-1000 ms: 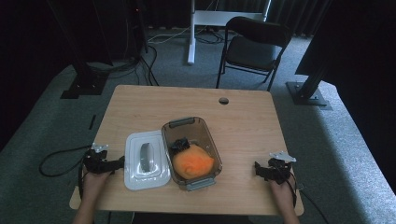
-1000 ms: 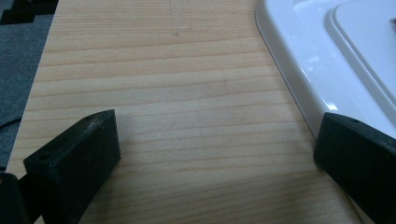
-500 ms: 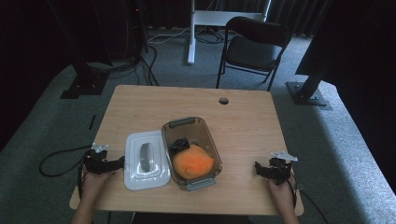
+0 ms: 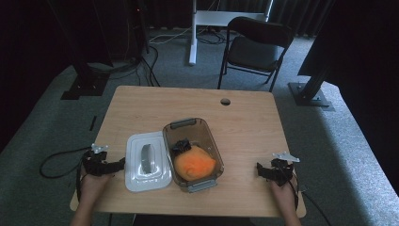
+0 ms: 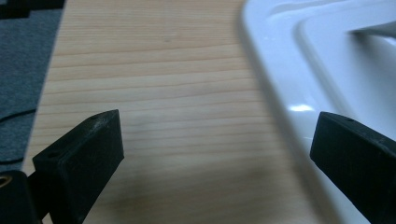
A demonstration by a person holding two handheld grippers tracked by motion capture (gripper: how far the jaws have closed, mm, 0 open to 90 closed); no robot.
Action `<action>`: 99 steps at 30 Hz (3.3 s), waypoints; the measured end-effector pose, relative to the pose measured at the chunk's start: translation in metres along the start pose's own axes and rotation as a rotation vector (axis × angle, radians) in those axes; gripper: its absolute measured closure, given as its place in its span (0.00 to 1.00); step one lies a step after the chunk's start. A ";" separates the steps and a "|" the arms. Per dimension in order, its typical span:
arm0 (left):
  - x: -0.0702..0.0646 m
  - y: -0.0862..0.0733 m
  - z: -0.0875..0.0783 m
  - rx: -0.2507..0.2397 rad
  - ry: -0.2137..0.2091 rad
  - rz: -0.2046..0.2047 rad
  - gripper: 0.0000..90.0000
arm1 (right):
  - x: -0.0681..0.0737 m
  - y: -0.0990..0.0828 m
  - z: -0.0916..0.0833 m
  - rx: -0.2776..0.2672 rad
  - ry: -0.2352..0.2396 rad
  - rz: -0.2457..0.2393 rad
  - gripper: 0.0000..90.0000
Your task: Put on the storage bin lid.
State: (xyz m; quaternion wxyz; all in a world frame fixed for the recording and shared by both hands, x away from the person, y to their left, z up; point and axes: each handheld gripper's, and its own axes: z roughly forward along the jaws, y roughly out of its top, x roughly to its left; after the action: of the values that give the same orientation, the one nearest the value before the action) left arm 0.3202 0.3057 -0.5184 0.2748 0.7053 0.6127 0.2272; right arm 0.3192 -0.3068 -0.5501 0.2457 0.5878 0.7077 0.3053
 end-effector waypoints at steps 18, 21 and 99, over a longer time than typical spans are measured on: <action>-0.058 0.016 -0.017 0.000 -0.113 0.024 0.04 | 0.000 0.000 0.000 0.000 0.000 0.000 0.12; -0.066 0.019 -0.013 0.014 -0.127 0.024 0.04 | 0.000 0.000 0.000 0.000 0.000 0.000 0.12; -0.045 0.042 -0.010 -0.044 -0.155 -0.039 0.75 | 0.131 0.027 0.023 -0.024 0.348 -0.244 0.12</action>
State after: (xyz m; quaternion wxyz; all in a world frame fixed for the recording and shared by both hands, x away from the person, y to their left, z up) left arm 0.3383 0.2584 -0.4817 0.3412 0.7025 0.5982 0.1798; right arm 0.3290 -0.1714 -0.5454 0.1620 0.4333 0.8016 0.3786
